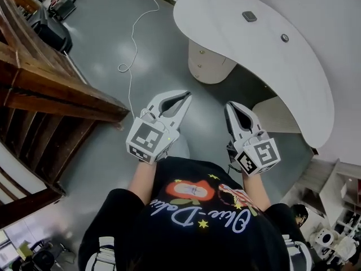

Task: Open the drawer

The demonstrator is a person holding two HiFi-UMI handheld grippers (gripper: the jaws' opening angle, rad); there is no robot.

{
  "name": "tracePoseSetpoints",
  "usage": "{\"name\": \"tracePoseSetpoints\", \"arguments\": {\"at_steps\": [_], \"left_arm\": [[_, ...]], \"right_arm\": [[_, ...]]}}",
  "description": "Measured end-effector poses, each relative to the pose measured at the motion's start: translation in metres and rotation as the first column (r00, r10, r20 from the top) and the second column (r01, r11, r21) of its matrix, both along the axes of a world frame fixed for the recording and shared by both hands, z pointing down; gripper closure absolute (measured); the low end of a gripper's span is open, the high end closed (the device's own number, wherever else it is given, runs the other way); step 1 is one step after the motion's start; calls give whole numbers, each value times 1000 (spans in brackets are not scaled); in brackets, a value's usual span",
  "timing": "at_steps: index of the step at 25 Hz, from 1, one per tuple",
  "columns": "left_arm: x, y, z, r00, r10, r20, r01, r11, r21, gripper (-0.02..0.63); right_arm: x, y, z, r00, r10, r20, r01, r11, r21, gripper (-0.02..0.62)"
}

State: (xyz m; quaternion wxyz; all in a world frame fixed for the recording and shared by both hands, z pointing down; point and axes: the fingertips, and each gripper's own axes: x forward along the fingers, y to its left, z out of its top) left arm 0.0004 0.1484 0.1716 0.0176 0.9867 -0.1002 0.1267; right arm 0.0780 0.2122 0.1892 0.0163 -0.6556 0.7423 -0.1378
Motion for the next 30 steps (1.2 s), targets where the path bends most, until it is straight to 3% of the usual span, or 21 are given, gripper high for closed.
{"name": "tracePoseSetpoints", "arguments": {"at_steps": [19,25,30], "left_arm": [[-9,-118,2,996,91,9,-91,996,15,600],[-4,-133,13,994,103,-26,-104,994,-25,600],[14,-141,25,996,94,-12,-94,994,-57,600]], "right_arm": [[-13,-112,4,997,83,8,-83,997,-9,594],[-11,-133,12,997,80,-15,-81,996,-36,594],[4,-146,18,998,54,-9,-55,997,-56,594]]}}
